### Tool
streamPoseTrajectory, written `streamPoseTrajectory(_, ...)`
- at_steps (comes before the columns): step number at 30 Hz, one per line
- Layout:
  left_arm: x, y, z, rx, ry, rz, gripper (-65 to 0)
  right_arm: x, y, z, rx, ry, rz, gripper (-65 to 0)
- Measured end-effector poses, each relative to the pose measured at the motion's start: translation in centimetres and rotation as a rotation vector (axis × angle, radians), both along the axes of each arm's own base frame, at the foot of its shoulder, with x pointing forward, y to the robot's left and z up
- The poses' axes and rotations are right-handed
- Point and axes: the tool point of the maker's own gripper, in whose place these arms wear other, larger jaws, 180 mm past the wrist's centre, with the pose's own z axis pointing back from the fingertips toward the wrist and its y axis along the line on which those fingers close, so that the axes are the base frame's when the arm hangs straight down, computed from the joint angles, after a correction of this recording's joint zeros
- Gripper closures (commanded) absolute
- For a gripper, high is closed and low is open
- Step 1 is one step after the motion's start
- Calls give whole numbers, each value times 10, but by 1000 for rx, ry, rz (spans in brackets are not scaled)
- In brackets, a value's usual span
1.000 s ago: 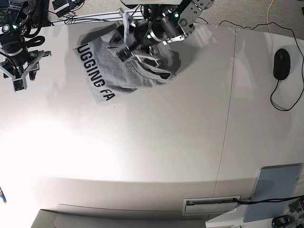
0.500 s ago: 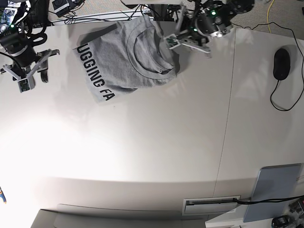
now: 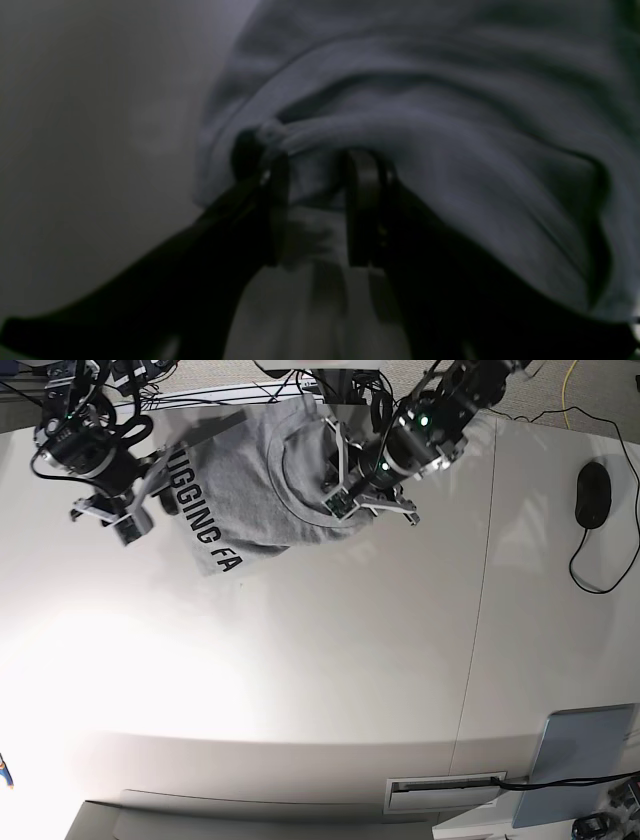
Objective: Fold the T-shirt properly
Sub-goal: 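Push the bundle edges square with both grippers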
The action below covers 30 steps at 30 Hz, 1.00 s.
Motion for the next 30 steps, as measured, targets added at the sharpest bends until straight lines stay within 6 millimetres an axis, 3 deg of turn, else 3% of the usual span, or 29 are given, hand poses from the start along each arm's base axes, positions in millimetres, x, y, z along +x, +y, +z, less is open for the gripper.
streamPoseTrajectory(4,9,-5,-24,0,37,-3,-180,-3,9,-4,11,15,26,-245)
streamPoseTrajectory(9,52,-17,-29,-35,-17,12,-180,-2,8,-4,5,15,24,-245)
streamPoseTrajectory(17,131,-23,-22,-15,-90,86,-180,0,4,-3,-17,1,12,-245)
streamPoseTrajectory(21,160,-1,-5,46,-125,251,-180,5,-10,-2,-70,-22,-46,-245)
streamPoseTrajectory(26,163,5,39,9,-178,282,-180,13,-26,3,-160,-75,-83,-245)
streamPoseTrajectory(30,130,12,51,-12,-172,259,-179,27,-47,5,-231,-133,-137,-245)
